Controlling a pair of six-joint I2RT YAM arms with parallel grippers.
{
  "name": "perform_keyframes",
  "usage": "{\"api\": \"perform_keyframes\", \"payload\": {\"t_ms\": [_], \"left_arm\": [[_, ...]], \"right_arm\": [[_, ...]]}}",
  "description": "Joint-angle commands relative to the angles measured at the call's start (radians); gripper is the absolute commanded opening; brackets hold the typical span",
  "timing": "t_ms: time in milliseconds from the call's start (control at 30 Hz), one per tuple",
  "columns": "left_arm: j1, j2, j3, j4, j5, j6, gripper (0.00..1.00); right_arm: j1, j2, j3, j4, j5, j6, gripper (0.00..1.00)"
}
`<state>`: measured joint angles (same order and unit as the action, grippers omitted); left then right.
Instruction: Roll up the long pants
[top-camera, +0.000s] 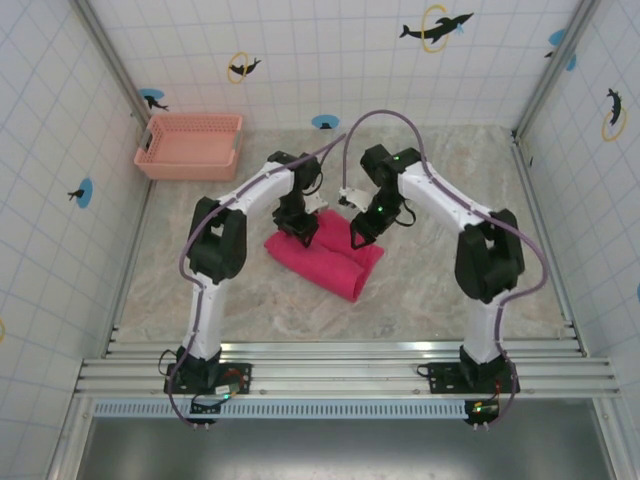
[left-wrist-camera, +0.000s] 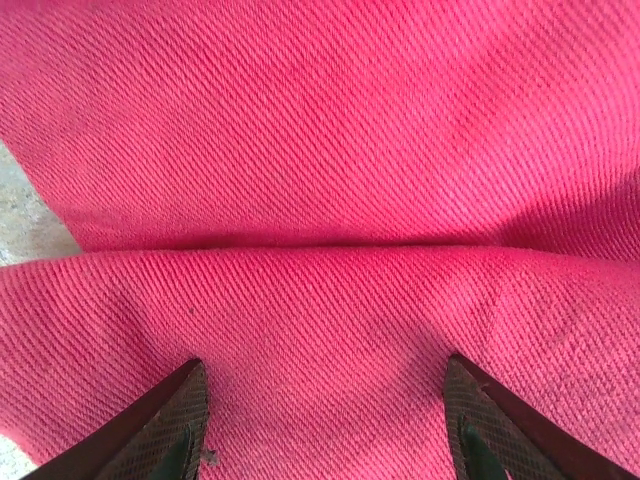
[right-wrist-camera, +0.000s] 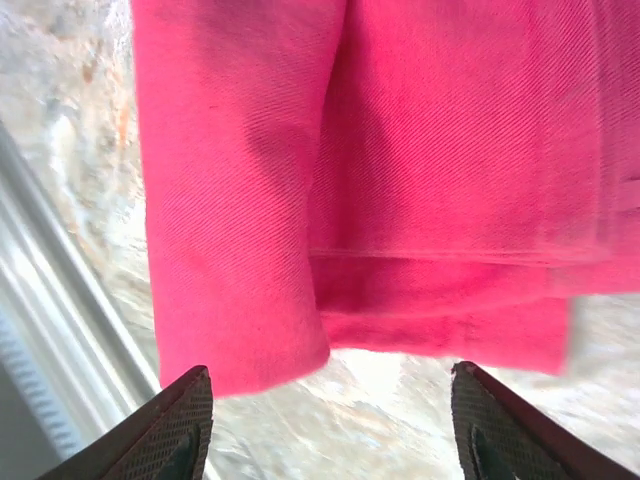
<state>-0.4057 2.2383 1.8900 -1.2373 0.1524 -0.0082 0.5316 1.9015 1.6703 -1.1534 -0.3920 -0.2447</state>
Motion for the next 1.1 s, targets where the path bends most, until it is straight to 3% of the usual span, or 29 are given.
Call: {"api": "perform_keyframes", "payload": {"t_ms": [0, 167, 400, 767, 900, 933, 1067], "left_arm": [[0.0, 0.078, 0.013, -0.021, 0.012, -0.007, 0.63], [-0.001, 0.092, 0.032, -0.039, 0.019, 0.0, 0.64], [0.0, 0.09, 0.02, -0.05, 0.029, 0.013, 0.64], [-0.001, 0.066, -0.012, -0.047, 0.042, 0.025, 0.65], [0.0, 0.059, -0.021, -0.041, 0.051, 0.032, 0.66], [0.0, 0.06, -0.022, -0.041, 0.05, 0.034, 0.66], [-0.001, 0.06, -0.025, -0.04, 0.056, 0.036, 0.66]], "right_arm": [[0.137, -0.141, -0.149, 0.107, 0.264, -0.008, 0.7], [0.321, -0.227, -0.314, 0.266, 0.354, 0.078, 0.75], [0.489, -0.163, -0.391, 0.425, 0.517, 0.11, 0.76], [0.496, 0.015, -0.445, 0.536, 0.733, 0.02, 0.73], [0.477, 0.041, -0.442, 0.538, 0.711, -0.043, 0.65], [0.478, 0.048, -0.44, 0.535, 0.74, -0.055, 0.6], [0.453, 0.068, -0.414, 0.5, 0.652, -0.13, 0.34]]}}
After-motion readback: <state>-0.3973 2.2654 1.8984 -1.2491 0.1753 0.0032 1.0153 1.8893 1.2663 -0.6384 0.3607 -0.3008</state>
